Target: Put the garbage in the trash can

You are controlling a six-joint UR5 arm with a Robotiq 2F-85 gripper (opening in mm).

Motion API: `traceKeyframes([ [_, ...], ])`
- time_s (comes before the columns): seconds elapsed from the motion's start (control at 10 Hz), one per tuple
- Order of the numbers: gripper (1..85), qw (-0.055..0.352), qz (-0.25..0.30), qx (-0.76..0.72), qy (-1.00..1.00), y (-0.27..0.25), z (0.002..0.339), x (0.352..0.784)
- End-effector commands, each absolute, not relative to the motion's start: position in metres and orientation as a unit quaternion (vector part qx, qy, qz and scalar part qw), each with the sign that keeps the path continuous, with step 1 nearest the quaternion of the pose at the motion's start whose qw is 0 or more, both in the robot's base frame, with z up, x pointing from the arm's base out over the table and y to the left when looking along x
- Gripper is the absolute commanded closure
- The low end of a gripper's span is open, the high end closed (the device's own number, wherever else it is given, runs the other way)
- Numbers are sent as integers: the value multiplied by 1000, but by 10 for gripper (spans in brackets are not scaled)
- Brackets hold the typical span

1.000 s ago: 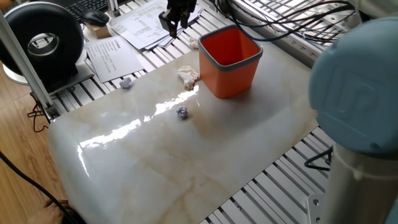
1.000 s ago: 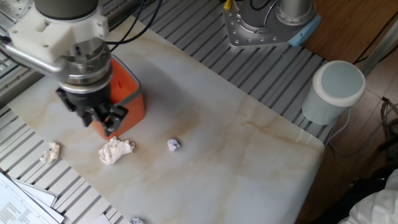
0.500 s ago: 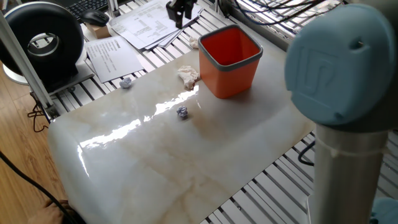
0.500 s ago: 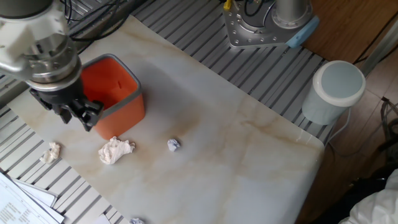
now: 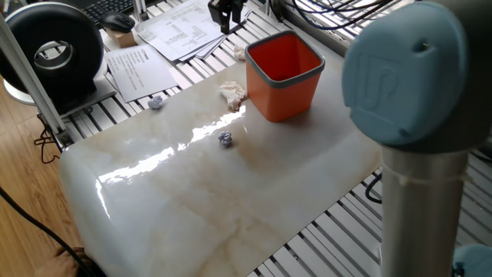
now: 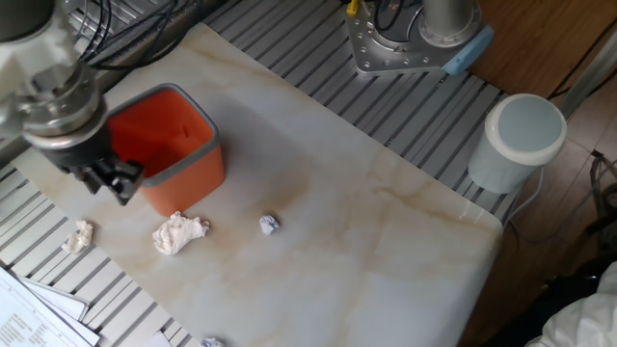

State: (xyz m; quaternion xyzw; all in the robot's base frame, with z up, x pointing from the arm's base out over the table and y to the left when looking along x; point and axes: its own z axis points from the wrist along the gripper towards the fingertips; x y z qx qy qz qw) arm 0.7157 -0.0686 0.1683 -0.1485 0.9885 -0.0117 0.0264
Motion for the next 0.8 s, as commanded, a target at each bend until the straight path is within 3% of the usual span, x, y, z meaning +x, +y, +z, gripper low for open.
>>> traceKeyframes([
  [0.0,403,34,-2,-166,986,-99,138,735],
  [0.4,380,47,-22,-165,985,-110,137,745],
  [0.7,293,71,-14,-201,977,-136,91,774],
])
